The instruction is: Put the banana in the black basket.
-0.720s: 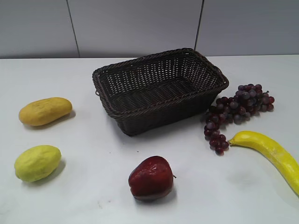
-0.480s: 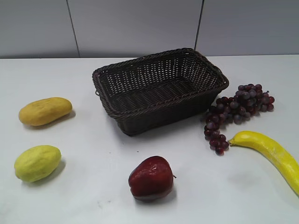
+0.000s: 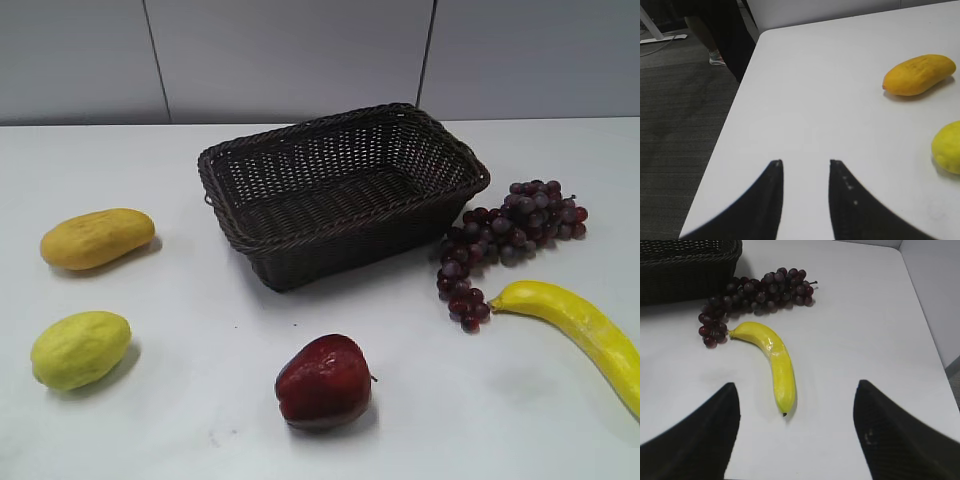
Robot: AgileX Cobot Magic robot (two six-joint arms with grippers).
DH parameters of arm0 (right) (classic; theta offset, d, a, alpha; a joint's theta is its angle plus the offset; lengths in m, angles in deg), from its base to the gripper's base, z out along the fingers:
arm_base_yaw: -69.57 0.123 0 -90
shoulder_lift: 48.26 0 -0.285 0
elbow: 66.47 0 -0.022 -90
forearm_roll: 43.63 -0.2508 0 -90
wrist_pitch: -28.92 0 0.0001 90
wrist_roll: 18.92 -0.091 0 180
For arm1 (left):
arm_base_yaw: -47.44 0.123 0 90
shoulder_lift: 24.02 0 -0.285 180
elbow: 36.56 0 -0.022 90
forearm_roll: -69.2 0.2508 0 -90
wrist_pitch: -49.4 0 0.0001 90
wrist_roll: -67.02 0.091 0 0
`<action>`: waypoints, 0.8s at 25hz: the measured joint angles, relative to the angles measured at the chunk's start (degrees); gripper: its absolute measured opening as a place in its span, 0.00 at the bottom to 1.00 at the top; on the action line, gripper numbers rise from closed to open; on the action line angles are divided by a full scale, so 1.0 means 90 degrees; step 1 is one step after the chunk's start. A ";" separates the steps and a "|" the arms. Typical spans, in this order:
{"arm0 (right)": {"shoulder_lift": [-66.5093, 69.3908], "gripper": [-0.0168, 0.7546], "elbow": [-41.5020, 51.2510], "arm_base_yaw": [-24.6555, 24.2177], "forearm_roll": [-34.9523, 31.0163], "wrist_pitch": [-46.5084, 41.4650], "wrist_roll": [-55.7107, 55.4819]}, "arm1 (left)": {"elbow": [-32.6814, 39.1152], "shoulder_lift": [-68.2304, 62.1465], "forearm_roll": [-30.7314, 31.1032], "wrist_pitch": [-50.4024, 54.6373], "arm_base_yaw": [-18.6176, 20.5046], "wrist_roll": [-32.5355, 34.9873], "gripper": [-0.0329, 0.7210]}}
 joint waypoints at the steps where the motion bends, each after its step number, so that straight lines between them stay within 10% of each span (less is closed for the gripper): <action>1: 0.0000 0.72 0.0000 0.0000 0.0000 0.0000 -0.0031 | 0.0000 0.0000 0.0000 0.0000 0.0000 0.0000 0.35; 20: 0.2692 0.72 -0.0183 0.0000 -0.0052 0.0608 -0.0163 | 0.0000 0.0000 0.0000 0.0000 0.0000 0.0000 0.35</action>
